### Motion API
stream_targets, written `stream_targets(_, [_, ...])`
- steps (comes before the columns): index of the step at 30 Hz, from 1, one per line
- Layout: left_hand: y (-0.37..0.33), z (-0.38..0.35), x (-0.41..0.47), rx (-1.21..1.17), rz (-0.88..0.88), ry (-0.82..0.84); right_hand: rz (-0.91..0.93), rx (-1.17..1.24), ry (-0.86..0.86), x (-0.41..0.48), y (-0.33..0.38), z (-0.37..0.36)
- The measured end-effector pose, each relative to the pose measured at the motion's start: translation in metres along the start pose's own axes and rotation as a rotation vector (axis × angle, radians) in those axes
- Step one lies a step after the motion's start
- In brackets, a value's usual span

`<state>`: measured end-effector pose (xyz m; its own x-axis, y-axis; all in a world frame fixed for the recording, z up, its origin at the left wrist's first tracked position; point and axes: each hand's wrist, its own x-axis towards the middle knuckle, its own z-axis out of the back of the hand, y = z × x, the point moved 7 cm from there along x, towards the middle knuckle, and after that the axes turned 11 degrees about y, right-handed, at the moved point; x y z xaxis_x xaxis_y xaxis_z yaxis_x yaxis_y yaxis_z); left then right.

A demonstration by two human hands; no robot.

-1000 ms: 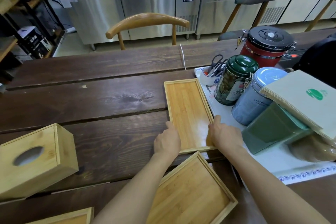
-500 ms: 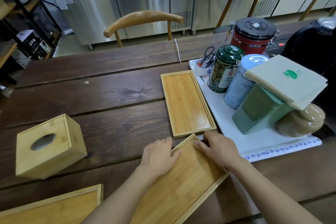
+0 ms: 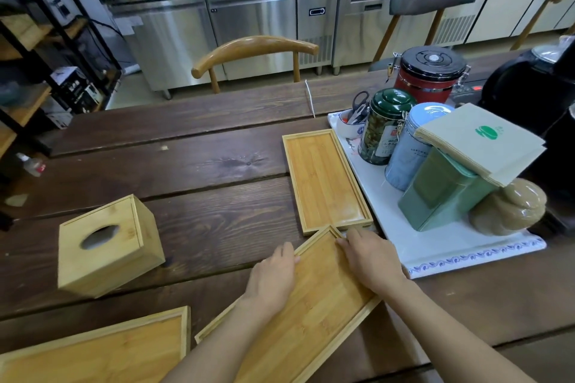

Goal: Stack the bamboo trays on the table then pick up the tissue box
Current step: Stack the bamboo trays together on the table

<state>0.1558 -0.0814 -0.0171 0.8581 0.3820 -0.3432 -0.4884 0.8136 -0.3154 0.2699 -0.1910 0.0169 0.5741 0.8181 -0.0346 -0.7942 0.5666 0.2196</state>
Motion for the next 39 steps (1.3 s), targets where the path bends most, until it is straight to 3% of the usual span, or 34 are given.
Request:
stream_targets(4, [0.014, 0.014, -0.011, -0.174, 0.037, -0.026, 0.000, 0.164, -0.014, 0.014, -0.003, 0.016])
stream_targets(9, [0.037, 0.060, -0.011, -0.532, 0.182, -0.258, -0.128, 0.582, -0.068, 0.012, -0.009, 0.036])
stream_targets(12, [0.041, 0.080, -0.003, -0.646, 0.274, -0.352, -0.121, 0.737, 0.029, 0.008, 0.006, 0.034])
stream_targets(15, [0.045, 0.090, 0.007, -0.779, 0.388, -0.422, -0.150, 0.828, 0.253, 0.005, 0.023, 0.015])
stream_targets(17, [0.047, 0.092, 0.015, -0.897, 0.439, -0.448, -0.144, 0.810, 0.272, 0.004, 0.030, 0.009])
stream_targets(19, [0.046, 0.093, 0.026, -1.033, 0.443, -0.429, -0.171, 0.771, 0.143, 0.007, 0.023, 0.016])
stream_targets(22, [0.037, 0.086, 0.039, -1.234, 0.320, -0.326, -0.284, 0.816, 0.035, 0.015, -0.002, 0.023])
stream_targets(25, [0.013, 0.061, 0.042, -1.243, 0.110, -0.167, -0.387, 0.845, -0.020, 0.028, -0.030, 0.028])
stream_targets(27, [-0.001, 0.036, 0.042, -1.279, 0.059, -0.087, -0.396, 0.827, -0.021, 0.040, -0.042, 0.030])
stream_targets(39, [-0.004, 0.019, 0.092, -1.201, 0.196, -0.106, -0.426, 0.545, 0.061, 0.105, -0.073, 0.016])
